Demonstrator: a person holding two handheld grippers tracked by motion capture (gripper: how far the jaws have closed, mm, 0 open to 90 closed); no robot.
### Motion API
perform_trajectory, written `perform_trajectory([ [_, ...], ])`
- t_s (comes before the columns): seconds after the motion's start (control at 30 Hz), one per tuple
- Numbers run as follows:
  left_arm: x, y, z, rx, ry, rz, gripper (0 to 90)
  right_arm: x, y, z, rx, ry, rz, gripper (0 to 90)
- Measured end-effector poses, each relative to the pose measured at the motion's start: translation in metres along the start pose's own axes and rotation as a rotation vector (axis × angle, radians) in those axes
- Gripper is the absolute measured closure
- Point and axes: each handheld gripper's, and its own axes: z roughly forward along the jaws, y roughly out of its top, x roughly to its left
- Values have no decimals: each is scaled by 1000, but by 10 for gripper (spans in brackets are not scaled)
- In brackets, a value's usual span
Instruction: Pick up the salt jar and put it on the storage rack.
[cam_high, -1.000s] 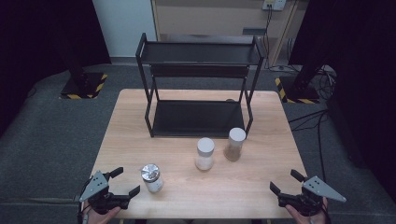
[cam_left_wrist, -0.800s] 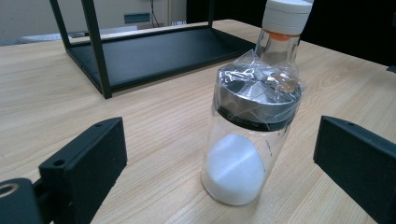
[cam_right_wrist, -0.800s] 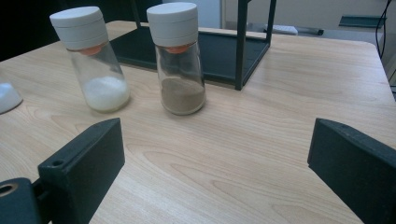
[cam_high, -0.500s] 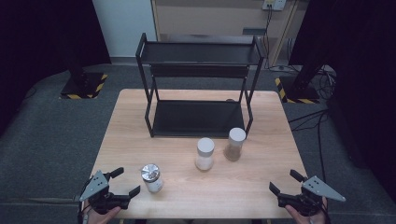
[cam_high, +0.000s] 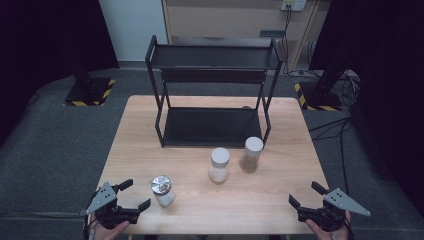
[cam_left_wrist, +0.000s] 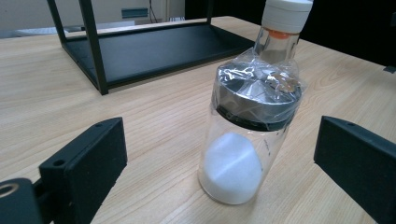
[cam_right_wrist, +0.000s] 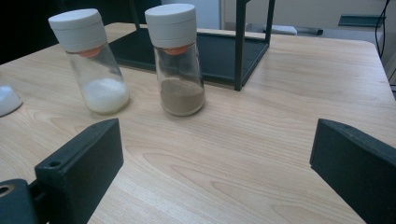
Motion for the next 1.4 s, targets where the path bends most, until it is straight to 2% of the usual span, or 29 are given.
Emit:
perform_trajectory([
  [0.2,-2,5,-1,13,10,13,15,-1,0,0,2,3,7,29],
  [0.43,1,12,-6,25,0,10,16,-1,1,2,11,11,-2,30],
  [0.8,7,30,-6,54,-35,32,17,-1,2,2,16,13,-7,35],
  [1.4,16,62,9,117,-100,63,15,-1,2,2,19,15,-9,43],
])
